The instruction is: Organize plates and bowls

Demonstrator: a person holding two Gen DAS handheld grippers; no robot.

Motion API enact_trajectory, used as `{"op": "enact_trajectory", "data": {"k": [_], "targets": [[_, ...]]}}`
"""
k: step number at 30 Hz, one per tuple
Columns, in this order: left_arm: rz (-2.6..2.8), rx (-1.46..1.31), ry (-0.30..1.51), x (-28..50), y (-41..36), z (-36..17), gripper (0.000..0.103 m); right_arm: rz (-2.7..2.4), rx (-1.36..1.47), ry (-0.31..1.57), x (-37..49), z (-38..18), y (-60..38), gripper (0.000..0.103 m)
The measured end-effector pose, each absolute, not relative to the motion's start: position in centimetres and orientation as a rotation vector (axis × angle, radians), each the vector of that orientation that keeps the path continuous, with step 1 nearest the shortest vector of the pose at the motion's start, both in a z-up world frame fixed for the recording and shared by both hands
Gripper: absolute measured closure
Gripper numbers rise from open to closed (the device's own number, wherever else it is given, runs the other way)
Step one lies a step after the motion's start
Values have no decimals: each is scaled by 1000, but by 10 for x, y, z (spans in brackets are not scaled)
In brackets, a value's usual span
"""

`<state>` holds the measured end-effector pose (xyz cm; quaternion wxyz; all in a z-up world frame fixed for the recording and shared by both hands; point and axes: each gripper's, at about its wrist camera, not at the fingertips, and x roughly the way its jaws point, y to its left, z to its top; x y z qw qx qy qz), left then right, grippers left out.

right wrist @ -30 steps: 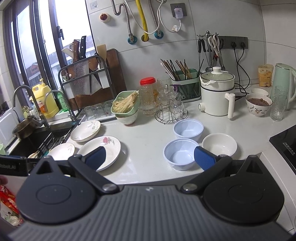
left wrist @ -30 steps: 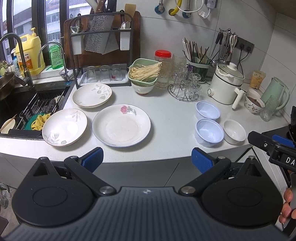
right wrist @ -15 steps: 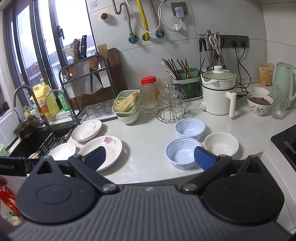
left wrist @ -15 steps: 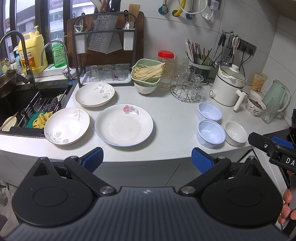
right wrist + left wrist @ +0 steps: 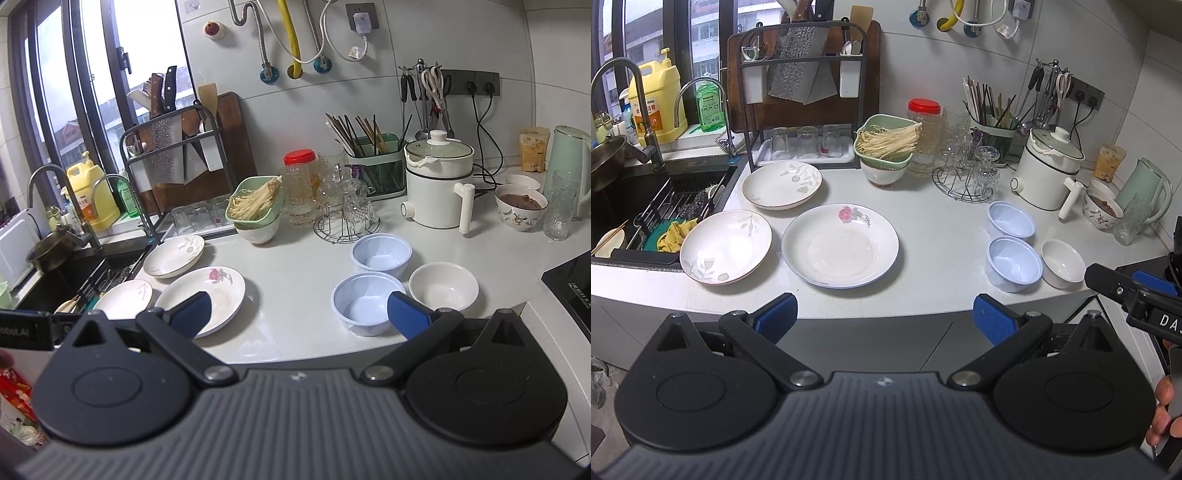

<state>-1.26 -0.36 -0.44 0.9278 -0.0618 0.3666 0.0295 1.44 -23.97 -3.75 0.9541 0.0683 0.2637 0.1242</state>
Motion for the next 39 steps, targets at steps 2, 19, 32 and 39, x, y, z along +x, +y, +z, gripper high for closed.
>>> {"op": "enact_trajectory", "data": {"k": [2, 19, 32, 39], "targets": [[62, -128, 754, -12, -3, -6, 0, 261, 144, 540, 14, -39, -240, 0], [55, -144, 759, 6, 19, -7, 0, 264, 165, 543, 25, -42, -229, 0], [30, -73, 732, 53, 50, -6, 0, 248, 212, 559, 51, -42, -200, 0], [18, -43, 763, 83, 77, -10, 0, 257, 193, 567, 67, -40, -169, 0]]}}
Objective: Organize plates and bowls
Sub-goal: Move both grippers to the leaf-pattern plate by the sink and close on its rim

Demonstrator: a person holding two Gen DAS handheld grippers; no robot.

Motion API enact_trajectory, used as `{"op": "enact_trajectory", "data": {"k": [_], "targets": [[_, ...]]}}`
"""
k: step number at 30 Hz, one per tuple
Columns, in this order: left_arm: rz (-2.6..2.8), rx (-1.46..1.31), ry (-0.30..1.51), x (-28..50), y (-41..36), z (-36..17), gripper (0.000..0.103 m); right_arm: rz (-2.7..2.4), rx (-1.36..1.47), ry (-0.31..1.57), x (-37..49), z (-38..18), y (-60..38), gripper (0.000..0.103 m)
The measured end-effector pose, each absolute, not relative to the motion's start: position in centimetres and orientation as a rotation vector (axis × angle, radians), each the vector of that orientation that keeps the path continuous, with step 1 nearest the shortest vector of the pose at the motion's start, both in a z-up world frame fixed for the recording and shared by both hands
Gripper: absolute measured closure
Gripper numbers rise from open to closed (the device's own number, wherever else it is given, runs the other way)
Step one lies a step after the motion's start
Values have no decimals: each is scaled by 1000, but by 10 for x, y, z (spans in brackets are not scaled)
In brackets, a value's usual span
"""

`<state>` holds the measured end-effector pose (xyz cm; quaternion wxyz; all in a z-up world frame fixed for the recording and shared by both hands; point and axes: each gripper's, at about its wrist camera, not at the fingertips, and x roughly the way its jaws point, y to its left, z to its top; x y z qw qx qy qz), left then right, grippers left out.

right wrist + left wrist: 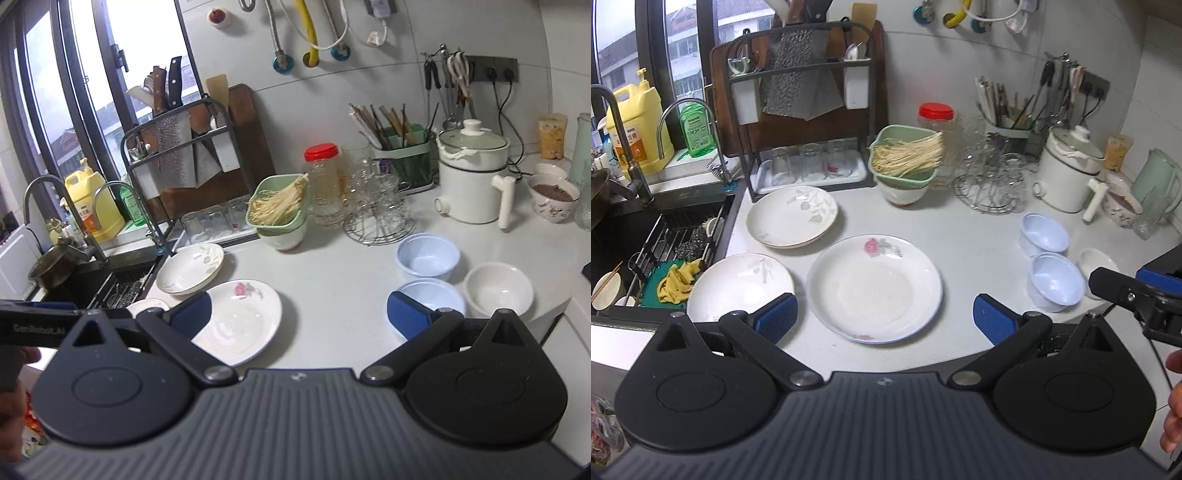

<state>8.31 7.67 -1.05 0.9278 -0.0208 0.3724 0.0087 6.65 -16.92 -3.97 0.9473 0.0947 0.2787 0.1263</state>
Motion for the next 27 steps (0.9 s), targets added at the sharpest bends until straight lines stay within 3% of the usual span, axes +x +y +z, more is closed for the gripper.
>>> {"op": "enact_trajectory", "data": {"k": [27], "targets": [[-38, -80, 809, 176, 242, -55, 0, 230, 172, 679, 129, -69, -13, 0]]}}
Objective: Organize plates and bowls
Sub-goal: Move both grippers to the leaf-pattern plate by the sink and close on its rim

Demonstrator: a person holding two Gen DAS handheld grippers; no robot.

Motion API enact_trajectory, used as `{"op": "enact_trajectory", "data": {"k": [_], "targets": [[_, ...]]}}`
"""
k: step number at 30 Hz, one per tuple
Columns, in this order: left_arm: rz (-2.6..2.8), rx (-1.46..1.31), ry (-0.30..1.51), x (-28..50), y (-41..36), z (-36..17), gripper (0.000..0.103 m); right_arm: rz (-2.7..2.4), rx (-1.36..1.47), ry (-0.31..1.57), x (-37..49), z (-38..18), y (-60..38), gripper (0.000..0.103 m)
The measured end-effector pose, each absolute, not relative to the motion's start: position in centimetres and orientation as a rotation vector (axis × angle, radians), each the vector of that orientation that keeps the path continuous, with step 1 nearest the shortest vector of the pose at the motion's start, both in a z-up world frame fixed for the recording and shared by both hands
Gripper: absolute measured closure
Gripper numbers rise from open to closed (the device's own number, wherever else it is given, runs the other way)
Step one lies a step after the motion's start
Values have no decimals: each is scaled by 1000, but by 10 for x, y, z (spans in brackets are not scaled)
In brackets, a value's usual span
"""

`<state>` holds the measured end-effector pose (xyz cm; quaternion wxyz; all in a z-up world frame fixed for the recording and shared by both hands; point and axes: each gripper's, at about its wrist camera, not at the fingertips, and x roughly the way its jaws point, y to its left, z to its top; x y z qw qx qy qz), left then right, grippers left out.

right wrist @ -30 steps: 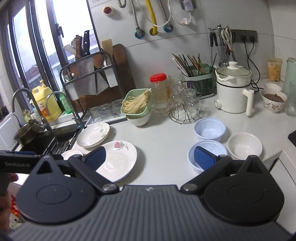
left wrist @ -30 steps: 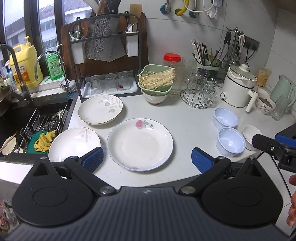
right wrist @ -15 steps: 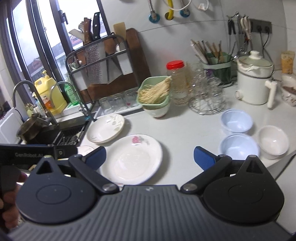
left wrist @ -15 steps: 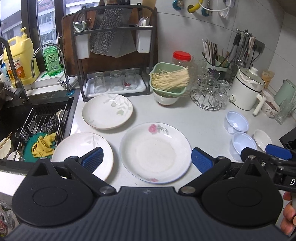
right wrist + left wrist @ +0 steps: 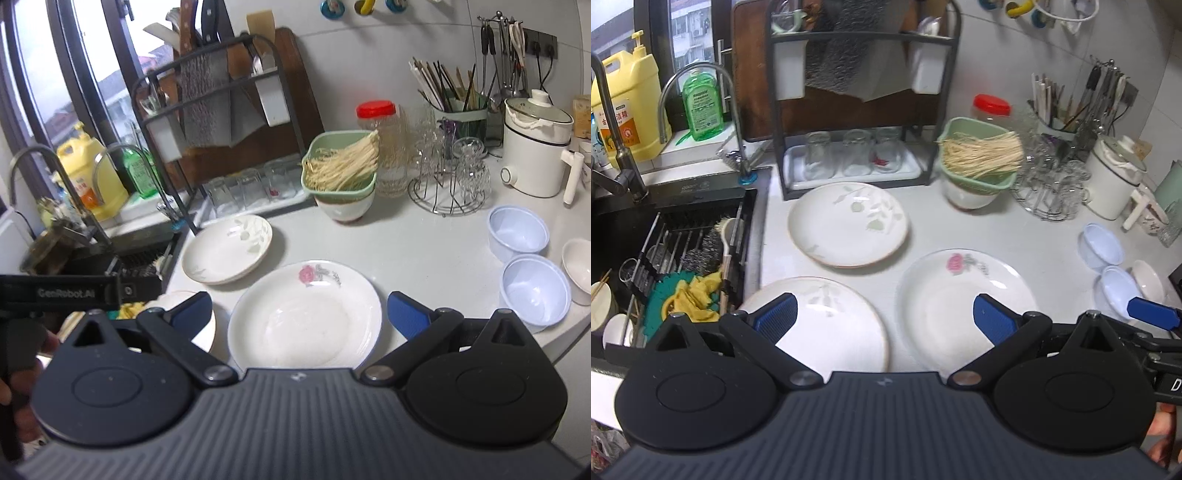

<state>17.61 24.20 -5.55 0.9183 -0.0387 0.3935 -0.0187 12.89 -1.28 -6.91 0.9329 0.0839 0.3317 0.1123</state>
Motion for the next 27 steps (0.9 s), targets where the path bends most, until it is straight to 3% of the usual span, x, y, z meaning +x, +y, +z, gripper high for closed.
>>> {"op": "enact_trajectory", "data": {"k": [11, 18, 21, 27], "targets": [[-23, -24, 869, 204, 319, -98, 0, 216, 210, 763, 150, -90, 54, 1], [-47, -30, 953, 216, 355, -126, 0, 230, 268, 832, 157, -103, 85, 7], [-85, -61, 975, 217, 366, -137, 0, 231, 291, 869, 163, -112, 92, 20], [-121, -117, 993, 217, 382, -155, 2, 251, 361, 942, 173, -134, 105, 30]]}}
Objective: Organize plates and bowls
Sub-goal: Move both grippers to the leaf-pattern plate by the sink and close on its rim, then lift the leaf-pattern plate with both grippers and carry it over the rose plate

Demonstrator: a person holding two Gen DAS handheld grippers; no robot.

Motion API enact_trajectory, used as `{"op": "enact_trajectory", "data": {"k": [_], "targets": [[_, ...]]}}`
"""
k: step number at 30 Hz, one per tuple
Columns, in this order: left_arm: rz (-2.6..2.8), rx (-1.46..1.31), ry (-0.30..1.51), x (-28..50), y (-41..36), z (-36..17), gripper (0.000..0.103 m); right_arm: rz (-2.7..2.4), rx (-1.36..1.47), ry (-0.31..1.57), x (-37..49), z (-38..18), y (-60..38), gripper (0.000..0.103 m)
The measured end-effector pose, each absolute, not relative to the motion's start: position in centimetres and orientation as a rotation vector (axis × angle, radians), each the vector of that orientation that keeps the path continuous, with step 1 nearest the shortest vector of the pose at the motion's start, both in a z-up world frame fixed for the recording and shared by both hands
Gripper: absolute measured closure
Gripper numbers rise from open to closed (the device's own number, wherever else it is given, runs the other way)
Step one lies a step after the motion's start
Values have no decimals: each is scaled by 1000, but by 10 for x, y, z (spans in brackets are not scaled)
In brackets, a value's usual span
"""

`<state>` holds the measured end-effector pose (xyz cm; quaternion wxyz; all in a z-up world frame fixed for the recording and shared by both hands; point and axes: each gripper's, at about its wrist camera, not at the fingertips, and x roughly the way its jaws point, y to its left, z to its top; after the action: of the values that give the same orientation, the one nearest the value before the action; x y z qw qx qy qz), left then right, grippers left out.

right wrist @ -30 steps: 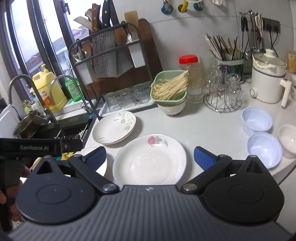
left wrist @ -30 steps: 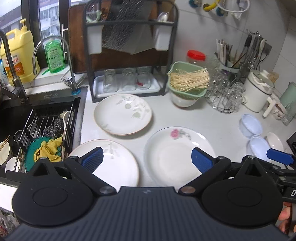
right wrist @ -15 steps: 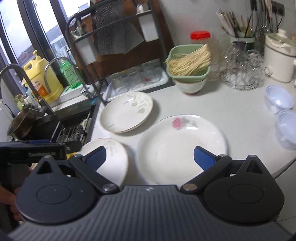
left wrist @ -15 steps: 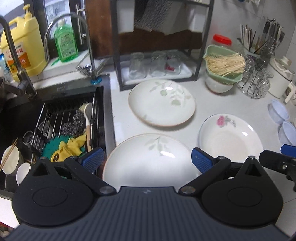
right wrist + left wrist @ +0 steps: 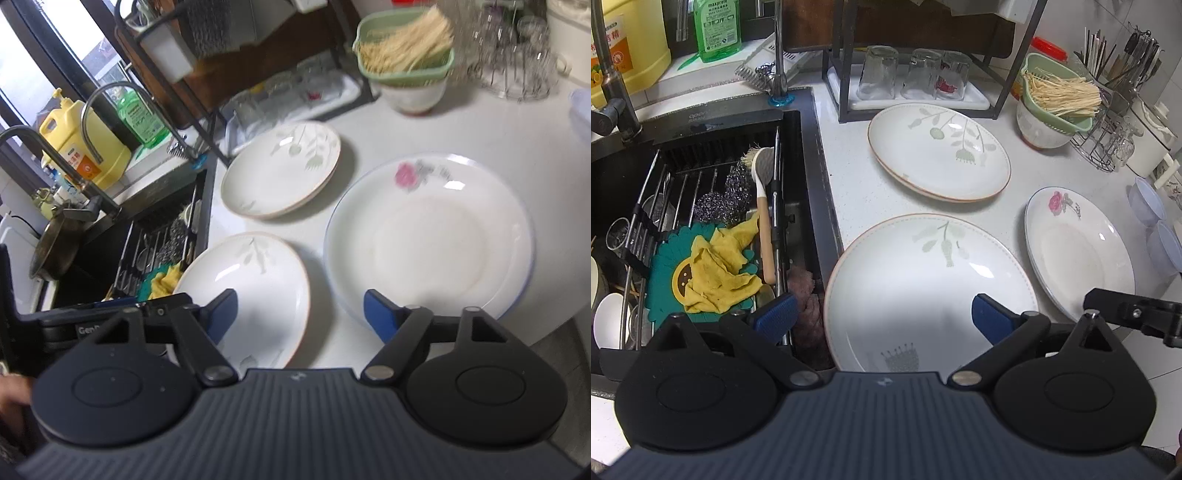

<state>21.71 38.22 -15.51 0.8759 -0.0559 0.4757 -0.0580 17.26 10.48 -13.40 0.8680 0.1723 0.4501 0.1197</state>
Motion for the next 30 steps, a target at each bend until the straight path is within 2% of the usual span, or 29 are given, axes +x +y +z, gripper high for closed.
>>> {"op": "enact_trajectory", "data": {"k": [6, 9, 16, 21, 30], "targets": [[-143, -169, 984, 222, 395, -170, 5, 267, 400, 990, 183, -152, 115, 45], [-143, -185, 982, 227, 399, -179, 14, 255, 398, 1011, 189, -163, 117, 60], [-172, -220, 988, 237, 409, -197, 43, 240, 423, 1048, 201, -186, 126, 76], [-196, -221, 980, 241, 412, -201, 49, 229, 408, 1049, 210, -194, 127, 88], [-204, -256, 961, 245, 414, -202, 49, 266, 464, 1070, 211, -203, 120, 88]]}}
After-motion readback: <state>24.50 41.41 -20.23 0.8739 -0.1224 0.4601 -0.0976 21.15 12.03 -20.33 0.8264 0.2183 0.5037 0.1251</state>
